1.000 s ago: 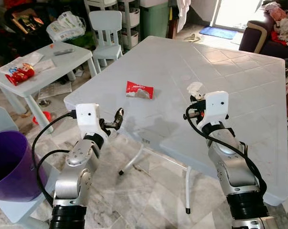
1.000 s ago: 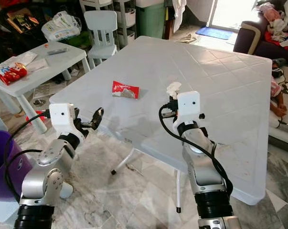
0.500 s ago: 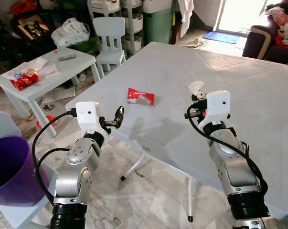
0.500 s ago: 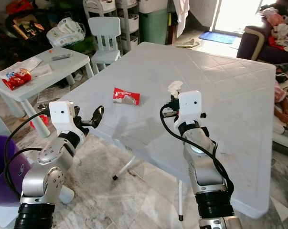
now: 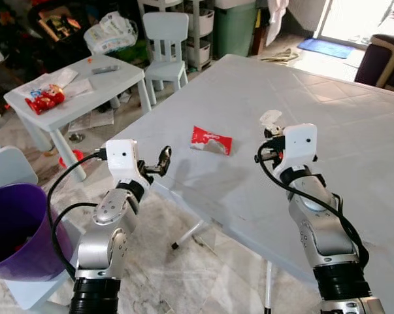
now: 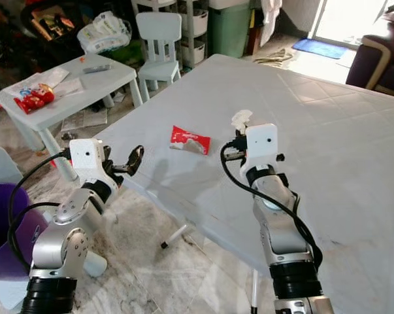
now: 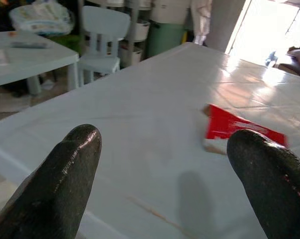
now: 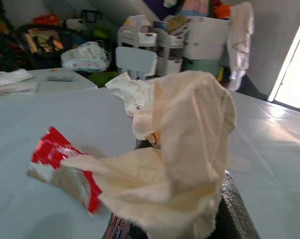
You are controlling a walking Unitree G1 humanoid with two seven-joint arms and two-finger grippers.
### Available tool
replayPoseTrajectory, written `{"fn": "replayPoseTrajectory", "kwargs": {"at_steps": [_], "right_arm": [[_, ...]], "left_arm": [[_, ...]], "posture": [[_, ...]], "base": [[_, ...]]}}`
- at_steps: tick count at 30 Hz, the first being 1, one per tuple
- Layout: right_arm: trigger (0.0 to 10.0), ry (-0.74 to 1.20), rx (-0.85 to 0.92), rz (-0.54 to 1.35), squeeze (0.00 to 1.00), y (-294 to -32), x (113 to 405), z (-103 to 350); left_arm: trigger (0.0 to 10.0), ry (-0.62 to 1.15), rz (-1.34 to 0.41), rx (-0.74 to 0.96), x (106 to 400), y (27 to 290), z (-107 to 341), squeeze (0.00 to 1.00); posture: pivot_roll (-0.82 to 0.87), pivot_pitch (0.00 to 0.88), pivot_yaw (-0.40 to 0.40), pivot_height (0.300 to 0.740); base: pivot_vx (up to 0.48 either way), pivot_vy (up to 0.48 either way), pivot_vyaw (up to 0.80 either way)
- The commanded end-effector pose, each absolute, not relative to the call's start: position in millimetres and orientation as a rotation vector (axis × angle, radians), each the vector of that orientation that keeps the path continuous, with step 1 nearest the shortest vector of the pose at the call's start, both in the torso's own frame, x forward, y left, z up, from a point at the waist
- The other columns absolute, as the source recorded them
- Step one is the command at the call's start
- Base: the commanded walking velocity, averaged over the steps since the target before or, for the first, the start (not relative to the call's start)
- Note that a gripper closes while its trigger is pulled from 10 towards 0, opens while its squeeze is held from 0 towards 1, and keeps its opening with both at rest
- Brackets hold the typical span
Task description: Picking trash to rubbish bin
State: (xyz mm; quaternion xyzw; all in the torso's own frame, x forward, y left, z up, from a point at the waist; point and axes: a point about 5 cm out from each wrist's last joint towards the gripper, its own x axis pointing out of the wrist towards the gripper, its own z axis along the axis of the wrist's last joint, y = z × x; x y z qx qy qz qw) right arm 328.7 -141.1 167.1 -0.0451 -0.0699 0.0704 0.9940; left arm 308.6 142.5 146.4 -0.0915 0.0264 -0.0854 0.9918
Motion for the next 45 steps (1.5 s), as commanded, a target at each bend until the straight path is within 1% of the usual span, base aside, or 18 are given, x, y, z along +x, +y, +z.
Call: {"fn": "replayPoseTrajectory", "kwargs": {"at_steps": [1, 22, 32, 33, 34, 37, 42, 43, 44, 45], "right_arm": [[0.0, -0.159, -0.097, 0.139, 0.00, -144, 329, 172], [0.0, -0.163, -0.111, 0.147, 0.00, -144, 330, 173], [0.0, -0.164, -0.114, 0.146, 0.00, -146, 328, 174], [0.0, -0.166, -0.111, 0.153, 0.00, -146, 327, 175], [0.0, -0.166, -0.111, 0.153, 0.00, -146, 327, 175], [0.0, -0.170, -0.118, 0.174, 0.00, -149, 322, 177], [0.0, -0.165, -0.124, 0.162, 0.00, -157, 317, 178], [0.0, -0.157, -0.126, 0.145, 0.00, -161, 314, 176], [0.0, -0.154, -0.127, 0.142, 0.00, -162, 313, 175], [0.0, -0.151, -0.127, 0.143, 0.00, -162, 311, 174]], "left_arm": [[10.0, 0.045, -0.189, -0.188, 311, 139, 149, 0.00], [10.0, 0.056, -0.192, -0.195, 312, 137, 145, 0.00], [10.0, 0.129, -0.235, -0.164, 318, 135, 137, 0.00], [10.0, 0.148, -0.284, -0.154, 322, 133, 136, 0.00], [10.0, 0.148, -0.284, -0.154, 322, 133, 136, 0.00], [10.0, 0.161, -0.381, -0.144, 330, 130, 140, 0.00], [10.0, 0.158, -0.365, -0.162, 339, 134, 143, 0.00], [10.0, 0.162, -0.350, -0.207, 345, 135, 145, 0.13], [10.0, 0.166, -0.347, -0.214, 348, 134, 145, 0.87], [10.0, 0.163, -0.338, -0.240, 352, 132, 146, 1.00]], "posture": [[0.02, 0.006, 0.029, 0.740], [0.02, 0.002, 0.021, 0.740], [0.01, 0.007, 0.019, 0.740], [0.01, 0.007, 0.019, 0.740], [0.01, 0.007, 0.019, 0.740], [-0.01, 0.018, 0.023, 0.740], [-0.03, 0.026, 0.031, 0.740], [-0.04, 0.029, 0.033, 0.740], [-0.04, 0.029, 0.033, 0.740], [-0.05, 0.032, 0.033, 0.740]], "base": [[0.368, 0.000, 0.00], [0.355, 0.000, 0.00], [0.000, 0.000, 0.00], [0.000, 0.000, 0.00], [0.000, 0.000, 0.00], [0.000, 0.000, 0.00], [0.000, 0.000, 0.00], [0.000, 0.000, 0.00], [0.000, 0.000, 0.00], [0.000, 0.000, 0.00]]}}
